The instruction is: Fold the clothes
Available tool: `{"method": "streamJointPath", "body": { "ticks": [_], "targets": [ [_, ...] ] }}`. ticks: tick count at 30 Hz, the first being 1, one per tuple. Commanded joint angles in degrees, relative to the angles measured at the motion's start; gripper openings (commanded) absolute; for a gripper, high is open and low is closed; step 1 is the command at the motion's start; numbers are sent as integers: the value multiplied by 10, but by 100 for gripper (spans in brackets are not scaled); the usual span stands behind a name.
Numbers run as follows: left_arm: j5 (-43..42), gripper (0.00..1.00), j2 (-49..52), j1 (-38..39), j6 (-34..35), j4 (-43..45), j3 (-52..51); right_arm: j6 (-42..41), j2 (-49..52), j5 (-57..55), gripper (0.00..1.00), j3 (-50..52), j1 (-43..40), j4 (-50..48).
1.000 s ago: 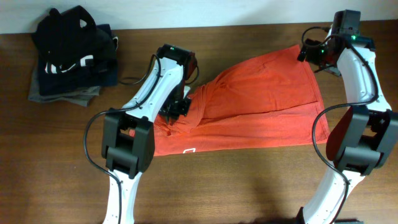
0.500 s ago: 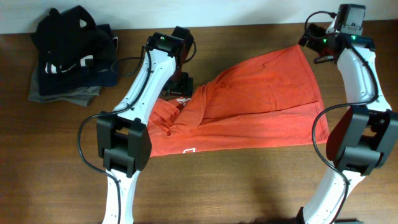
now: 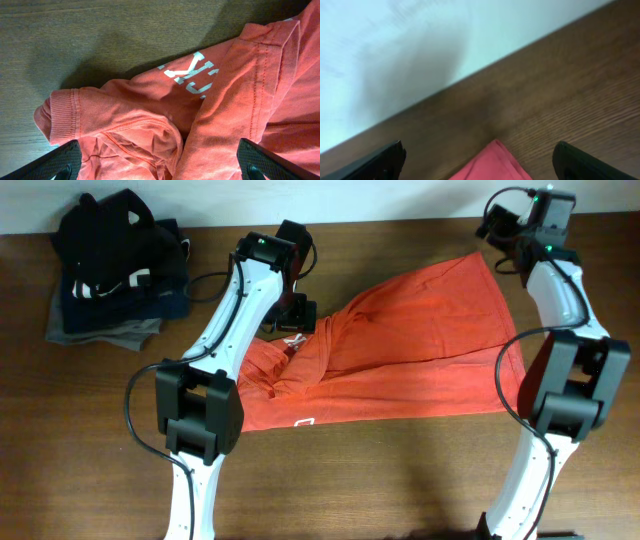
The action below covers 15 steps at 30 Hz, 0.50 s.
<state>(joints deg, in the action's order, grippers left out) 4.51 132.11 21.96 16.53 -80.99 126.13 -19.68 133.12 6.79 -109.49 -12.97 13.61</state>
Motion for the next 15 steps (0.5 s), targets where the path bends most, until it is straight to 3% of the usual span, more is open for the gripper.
{"method": "streamJointPath", "body": {
  "ticks": [1,15],
  "targets": [
    [-4,99,-14,-1,6,-2,7,-1,21,1,99,-8,2,-12],
    [-4,99,-14,-1,6,4,7,49,76,-27,98,-8,33,-17]
  ]
}}
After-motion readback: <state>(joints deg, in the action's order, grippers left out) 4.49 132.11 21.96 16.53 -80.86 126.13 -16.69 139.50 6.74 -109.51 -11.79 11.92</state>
